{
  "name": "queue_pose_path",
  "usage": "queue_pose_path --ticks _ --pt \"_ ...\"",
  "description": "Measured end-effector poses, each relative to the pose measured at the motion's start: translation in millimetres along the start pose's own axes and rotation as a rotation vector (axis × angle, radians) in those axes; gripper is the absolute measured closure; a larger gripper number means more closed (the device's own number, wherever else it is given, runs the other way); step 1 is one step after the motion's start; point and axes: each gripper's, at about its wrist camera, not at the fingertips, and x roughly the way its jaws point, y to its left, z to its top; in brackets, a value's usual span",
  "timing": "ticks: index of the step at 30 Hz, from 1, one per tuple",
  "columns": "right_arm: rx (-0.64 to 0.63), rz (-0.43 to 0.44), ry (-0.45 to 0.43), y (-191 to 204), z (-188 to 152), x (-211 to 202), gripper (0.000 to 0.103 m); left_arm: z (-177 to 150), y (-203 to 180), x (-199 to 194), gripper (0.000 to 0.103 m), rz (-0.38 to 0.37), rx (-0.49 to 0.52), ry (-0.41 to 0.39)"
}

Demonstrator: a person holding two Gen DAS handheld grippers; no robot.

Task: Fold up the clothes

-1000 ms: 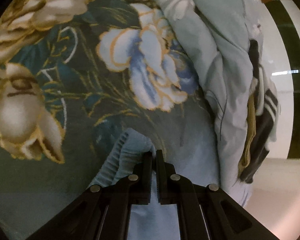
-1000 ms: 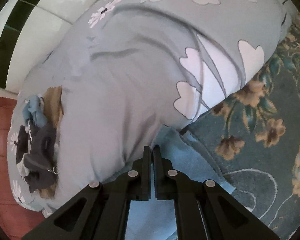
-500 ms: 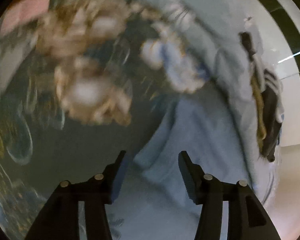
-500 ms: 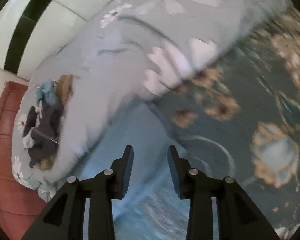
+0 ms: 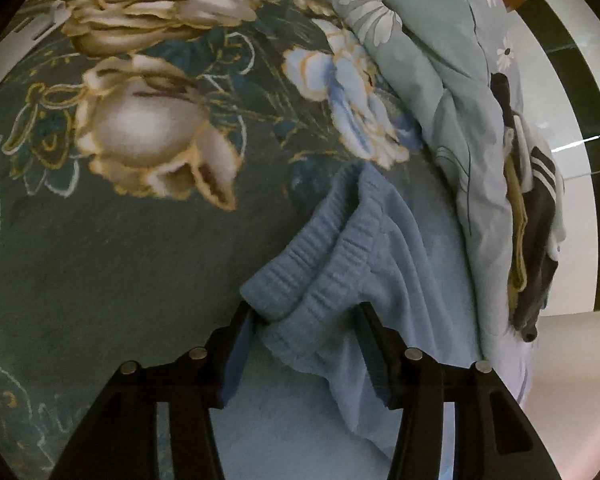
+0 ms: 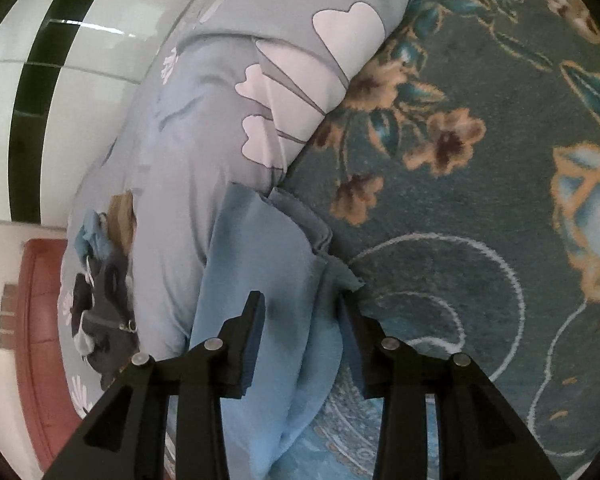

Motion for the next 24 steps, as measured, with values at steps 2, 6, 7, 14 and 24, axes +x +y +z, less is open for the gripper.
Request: queue_pose_path --ticks 2,6,7,14,24 --pt "-0.015 -0.03 0.0 4.7 -0.2 2.5 0.094 1.8 2.2 0.5 0.067 0.011 -0.017 -0.004" --pt "-0.06 -0.036 -0.014 23.6 -3.9 -4.9 0.096 5.9 -1.7 -11.0 0.079 -0.023 -0.028 -0.017" --pt "-0.074 -0.024 -0.021 28.4 -5.3 -10.3 0.096 6.9 -4.8 -16.8 0.08 -0.037 -0.022 -0.023" --pt "-0.189 0.082 -0.048 62.3 -17.0 -69.1 0.096 6.2 -23.6 -74.0 0.081 -0.136 0.059 -0.063" --pt "-0.252 0.089 0.011 -10.4 -82.7 -136.0 0.096 -25.1 51.9 -112.0 0.081 -0.003 0.211 -0.053"
